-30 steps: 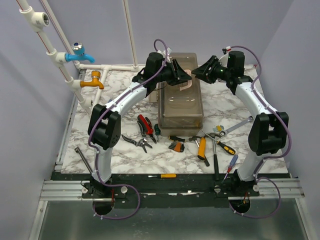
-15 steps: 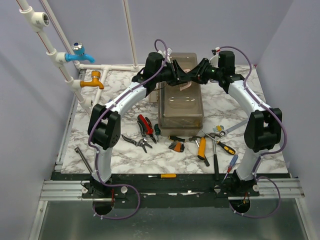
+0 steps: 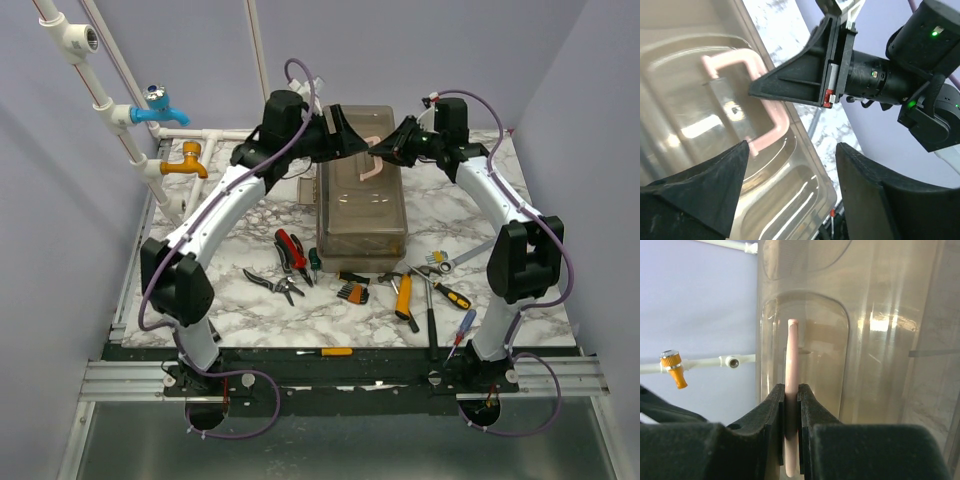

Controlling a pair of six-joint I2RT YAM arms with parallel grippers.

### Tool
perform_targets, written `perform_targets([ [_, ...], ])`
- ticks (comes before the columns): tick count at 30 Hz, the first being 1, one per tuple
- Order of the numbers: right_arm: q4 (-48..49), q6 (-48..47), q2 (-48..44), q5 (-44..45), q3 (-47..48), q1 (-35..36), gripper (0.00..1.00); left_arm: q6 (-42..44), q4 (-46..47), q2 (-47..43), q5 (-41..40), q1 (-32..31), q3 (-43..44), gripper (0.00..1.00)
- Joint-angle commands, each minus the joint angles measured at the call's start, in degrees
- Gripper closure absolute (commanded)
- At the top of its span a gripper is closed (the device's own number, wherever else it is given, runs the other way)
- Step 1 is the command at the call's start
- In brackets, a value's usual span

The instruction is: Pack the tool kit

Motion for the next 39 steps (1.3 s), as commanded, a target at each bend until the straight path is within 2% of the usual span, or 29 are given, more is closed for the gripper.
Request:
perform_targets([
  [1, -2.63, -2.35, -0.09, -0.02, 5.5, 0.27, 0.97, 8.43, -8.77, -6.67, -9.22, 2.65, -3.15, 0.24],
  [4, -4.78, -2.88, -0.41, 0.58, 8.66, 0.27, 0.97, 9.03, -6.93, -9.6, -10.94, 4.71, -8.69, 0.2],
  [8, -7.04, -3.44, -0.62, 1.38, 12.25, 0.18, 0.97, 8.8, -5.59, -10.36, -11.28, 7.34, -14.35, 0.19],
  [13, -10.3, -5.35, -1.18, 3.19, 14.81, -0.79, 0.97, 8.66, -4.74, -8.64, -11.16, 9.23, -17.68, 0.19],
  [18, -10.87, -6.68, -3.1, 3.43, 12.58, -4.1, 0.97, 9.3, -4.43, -7.33, -11.72, 9.37, -19.32, 0.21],
  [21, -10.92, -7.35, -3.79, 3.26, 10.92, -6.1, 0.97, 9.52, -5.17, -6.07, -11.41, 9.3, -18.93, 0.27],
  [22, -10.92, -7.49, -3.82, 3.04, 10.49, -6.75, 0.97, 9.33, -6.08, -5.36, -11.43, 9.28, -18.52, 0.35],
  [24, -10.83, -7.76, -3.98, 2.74, 9.7, -7.52, 0.97, 9.45, -8.23, -3.69, -11.27, 9.21, -17.31, 0.44],
  [26, -10.57, -8.04, -3.97, 2.55, 9.16, -8.02, 0.97, 9.69, -9.38, -2.72, -11.59, 8.96, -17.25, 0.46],
  [34, -10.13, -8.77, -3.69, 2.5, 8.25, -9.29, 0.97, 9.83, -8.88, -3.6, -11.51, 7.86, -21.95, 0.43],
  [39, -9.88, -9.12, -3.83, 3.42, 7.21, -9.96, 0.97, 9.45, -6.48, -3.83, -7.64, 7.48, -23.82, 0.41],
])
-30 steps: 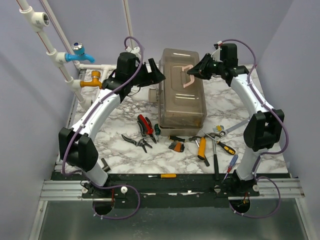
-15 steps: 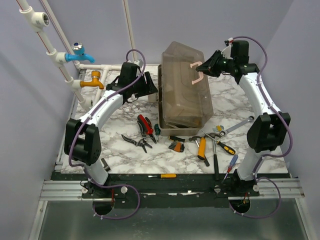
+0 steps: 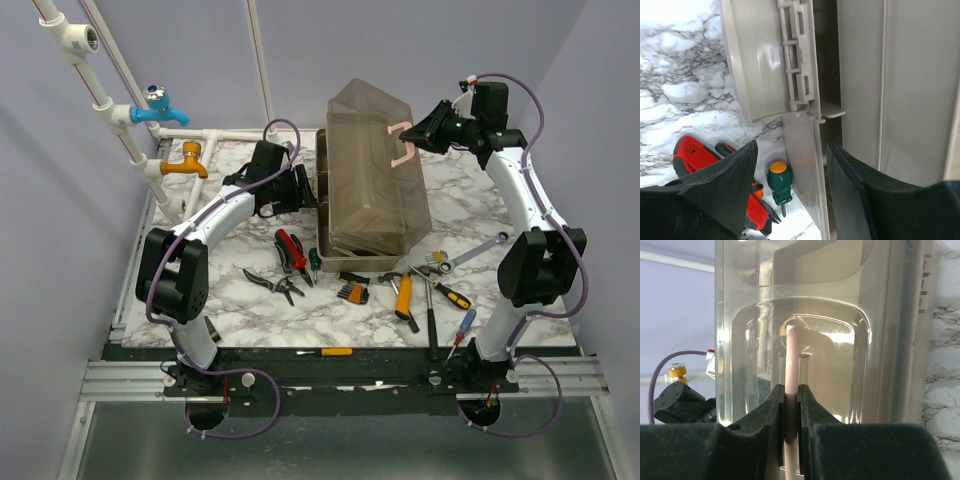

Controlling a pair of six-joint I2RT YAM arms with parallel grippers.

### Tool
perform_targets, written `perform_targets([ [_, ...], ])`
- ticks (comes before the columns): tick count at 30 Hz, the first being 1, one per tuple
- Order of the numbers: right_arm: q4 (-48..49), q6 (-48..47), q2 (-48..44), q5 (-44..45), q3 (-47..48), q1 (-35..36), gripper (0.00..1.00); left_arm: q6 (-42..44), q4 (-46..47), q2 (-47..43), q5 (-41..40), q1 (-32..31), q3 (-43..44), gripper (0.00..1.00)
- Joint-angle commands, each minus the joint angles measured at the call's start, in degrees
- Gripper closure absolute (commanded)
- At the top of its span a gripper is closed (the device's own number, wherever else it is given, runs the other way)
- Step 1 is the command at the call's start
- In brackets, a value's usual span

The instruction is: Pack the tool kit

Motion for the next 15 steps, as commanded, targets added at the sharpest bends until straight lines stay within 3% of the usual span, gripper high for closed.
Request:
perform_targets([
  [1, 2.9, -3.11, -1.5, 2.93, -1.3, -2.42, 0.97, 0.21, 2.17, -0.95, 3.58, -0.51, -2.05, 0.41],
  [8, 2.82, -3.77, -2.1, 4.12, -2.29, -2.98, 0.97, 1.4, 0.12, 1.44, 3.55, -1.41, -1.08, 0.48],
  [12, 1.75, -4.8, -2.75, 6.59, -2.42, -2.99, 0.97, 1.42, 1.06, 2.37, 4.05, -1.62, -1.42, 0.64],
  [15, 0.01, -6.32, -3.07, 9.13, -1.82, -3.02, 0.96, 1.59, 0.93, 3.02, 3.84, -1.66, -0.96, 0.83],
])
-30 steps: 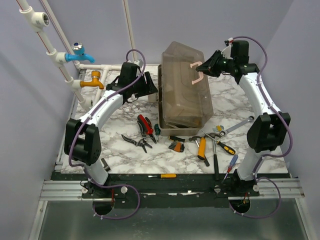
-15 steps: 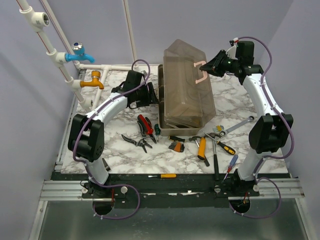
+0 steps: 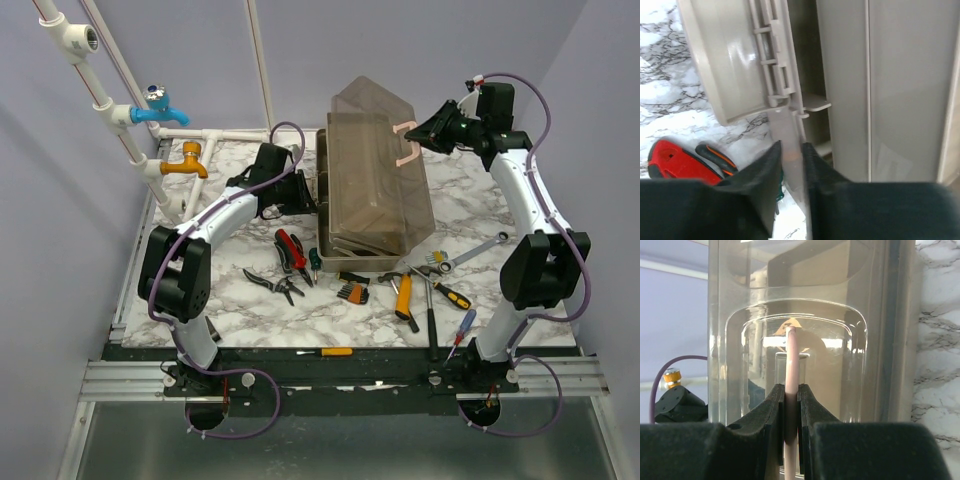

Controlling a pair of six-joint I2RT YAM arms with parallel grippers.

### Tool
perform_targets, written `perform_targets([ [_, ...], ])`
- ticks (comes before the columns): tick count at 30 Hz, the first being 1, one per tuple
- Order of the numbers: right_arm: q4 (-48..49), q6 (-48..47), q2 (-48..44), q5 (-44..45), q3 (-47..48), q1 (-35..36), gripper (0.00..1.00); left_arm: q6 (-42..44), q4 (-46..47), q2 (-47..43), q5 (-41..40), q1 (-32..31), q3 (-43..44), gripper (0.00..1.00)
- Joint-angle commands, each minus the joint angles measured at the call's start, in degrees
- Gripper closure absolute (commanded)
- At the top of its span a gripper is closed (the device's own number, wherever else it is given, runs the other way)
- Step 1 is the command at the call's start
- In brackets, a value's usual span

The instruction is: Pack the tool kit

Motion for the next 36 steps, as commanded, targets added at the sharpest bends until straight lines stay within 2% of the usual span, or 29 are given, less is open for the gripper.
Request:
perform_targets([
  [1, -1.47, -6.45, -1.81, 9.28, 0.03, -1.76, 0.96, 1.37, -0.55, 2.19, 0.32, -0.61, 0.72, 0.89],
  [3, -3.13, -7.68, -2.1, 11.83, 0.6, -3.2, 0.96, 1.29, -0.44, 2.2, -0.34, -0.61, 0.72, 1.0],
  [12, -9.4, -14.6, -4.94, 30.8, 0.06, -3.41, 0.96, 1.83, -1.42, 1.18, -2.73, -0.59, 1.18, 1.0],
  [20, -10.9, -16.99, -4.64, 40.46, -3.31, -3.36, 0.94, 2.01, -1.7, 1.06, -3.09, -0.61, 2.18, 1.0],
  [22, -10.36, -16.99, -5.19, 41.39, -5.03, -3.41, 0.82, 1.96, -1.81, 1.26, -3.02, -0.61, 2.67, 1.0],
  [23, -10.05, -17.0, -5.47, 41.42, -5.81, -3.41, 0.61, 2.01, -1.92, 1.39, -2.81, -0.61, 2.91, 1.0],
  [24, -9.93, -17.07, -5.65, 41.43, -5.98, -3.41, 0.5, 2.01, -2.0, 1.5, -2.69, -0.61, 3.11, 1.0],
  [25, -10.08, -17.17, -5.78, 41.37, -5.97, -3.41, 0.45, 2.09, -2.23, 1.5, -2.66, -0.61, 3.3, 1.0],
  [36, -12.44, -17.75, -11.26, 49.53, -5.84, -3.39, 0.42, 2.45, -2.02, 1.23, -2.75, -0.61, 2.44, 1.0],
])
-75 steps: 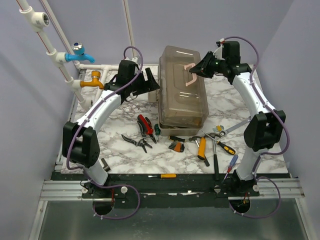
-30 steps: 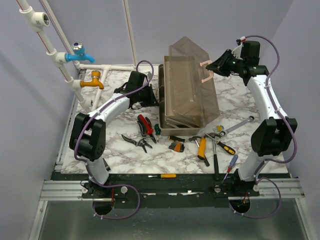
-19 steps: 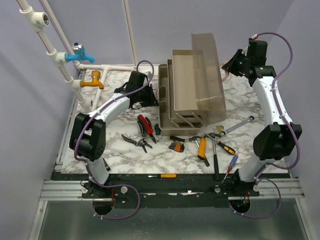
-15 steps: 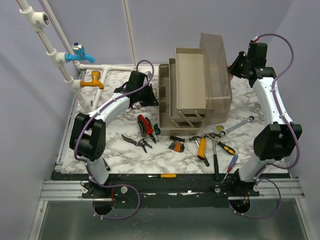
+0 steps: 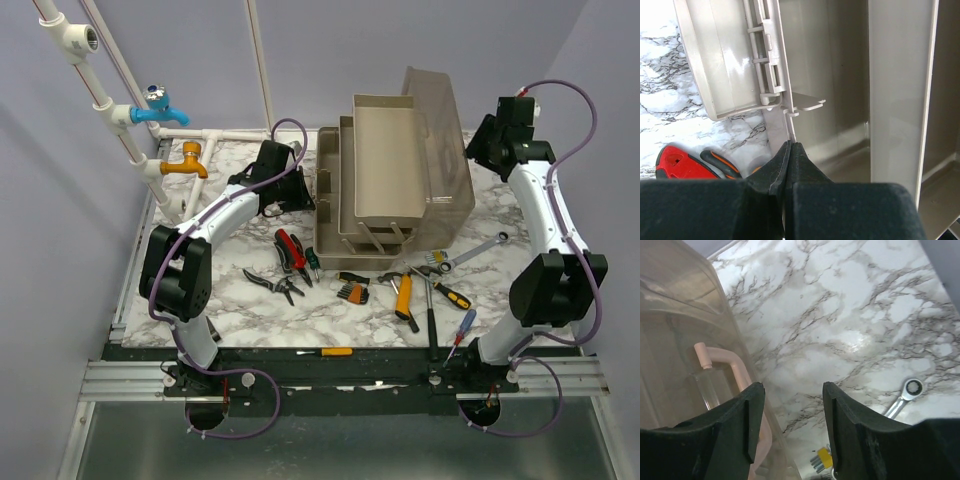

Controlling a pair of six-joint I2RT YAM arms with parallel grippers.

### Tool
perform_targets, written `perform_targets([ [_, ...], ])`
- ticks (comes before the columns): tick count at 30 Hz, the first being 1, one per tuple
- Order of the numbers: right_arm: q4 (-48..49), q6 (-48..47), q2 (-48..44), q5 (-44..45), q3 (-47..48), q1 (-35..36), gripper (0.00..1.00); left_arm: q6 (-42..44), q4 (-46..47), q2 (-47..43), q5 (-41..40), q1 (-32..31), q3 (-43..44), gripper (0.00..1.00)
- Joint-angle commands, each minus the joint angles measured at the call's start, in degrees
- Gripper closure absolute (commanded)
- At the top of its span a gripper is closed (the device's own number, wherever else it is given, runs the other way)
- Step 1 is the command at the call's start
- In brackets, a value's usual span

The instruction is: Pack the tool kit

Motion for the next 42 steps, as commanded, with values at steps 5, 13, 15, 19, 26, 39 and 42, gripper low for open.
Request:
perform_targets([
  [5, 0.11, 0.14, -8.83, 9.58, -4.71, 0.0, 0.4, 1.53, -1.57, 0.92, -1.26, -0.02, 0.69, 1.0],
  [13, 3.14, 1.75, -11.51, 15.28, -18.46, 0.02, 0.41, 1.27, -1.29, 1.17, -0.19, -0.02, 1.62, 1.0],
  [15, 6.11, 3.41, -11.81, 14.98, -23.4, 0.0, 0.45, 0.97, -1.29, 1.18, 0.06, -0.02, 1.91, 1.0],
  [19, 16.48, 9.16, -12.61, 11.38, -33.48, -2.95, 0.5, -0.34, 0.23, -0.18, 0.81, -0.02, 0.6, 1.0],
  [26, 24.93, 14.68, -9.94, -9.29, -38.07, -17.19, 0.52, -2.52, 3.28, -1.65, 0.85, -0.01, -2.09, 1.0],
  [39, 30.21, 15.05, -6.93, -29.76, -36.75, -21.45, 0.57, -9.41, 13.04, -1.36, 4.59, -0.02, -6.61, 1.0],
  [42, 31.27, 15.18, -6.71, -31.98, -35.64, -21.04, 0.56, -11.74, 16.85, -1.03, 6.06, -0.02, -8.1, 1.0],
])
